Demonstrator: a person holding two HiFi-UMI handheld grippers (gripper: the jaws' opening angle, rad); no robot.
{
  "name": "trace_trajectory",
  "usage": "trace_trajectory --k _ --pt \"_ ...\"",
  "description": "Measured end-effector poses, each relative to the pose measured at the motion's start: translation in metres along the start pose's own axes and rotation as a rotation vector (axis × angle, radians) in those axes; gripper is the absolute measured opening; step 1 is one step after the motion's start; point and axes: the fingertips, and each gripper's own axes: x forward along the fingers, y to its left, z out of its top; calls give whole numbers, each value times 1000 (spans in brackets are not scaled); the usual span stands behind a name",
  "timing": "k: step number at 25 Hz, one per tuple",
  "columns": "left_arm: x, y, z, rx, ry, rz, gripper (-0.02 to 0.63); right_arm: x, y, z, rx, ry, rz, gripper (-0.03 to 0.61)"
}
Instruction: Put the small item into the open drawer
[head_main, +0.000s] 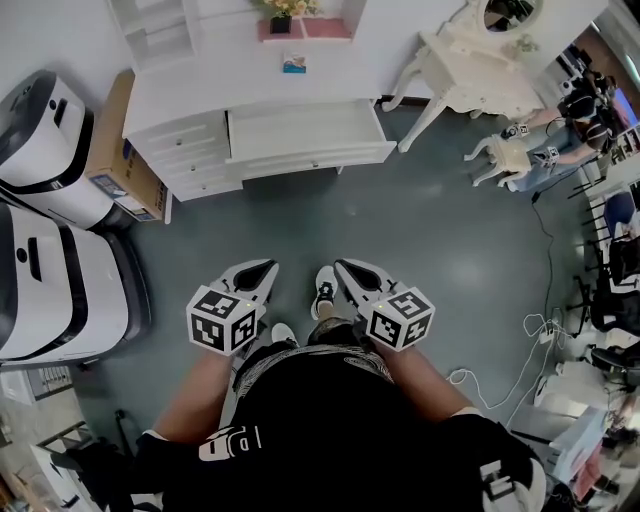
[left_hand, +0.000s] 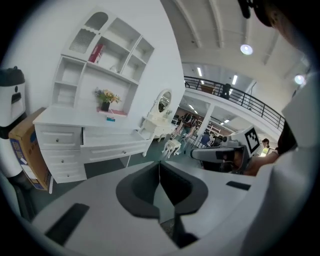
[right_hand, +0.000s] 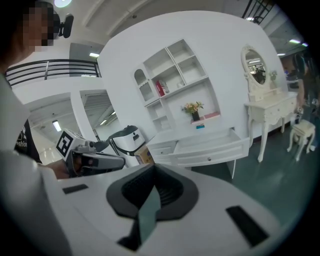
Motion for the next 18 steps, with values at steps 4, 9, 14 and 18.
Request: trace_trajectory --k 4,9,14,18 --pt "6 -2 12 47 -16 9 15 5 -7 8 -21 -10 5 9" --pt "16 7 22 65 -17 45 15 20 -25 21 -1 -27 9 9" --pt "35 23 36 74 2 67 15 39 -46 32 24 -33 22 9" --pt "59 32 50 34 10 54 15 51 -76 39 46 -15 4 9"
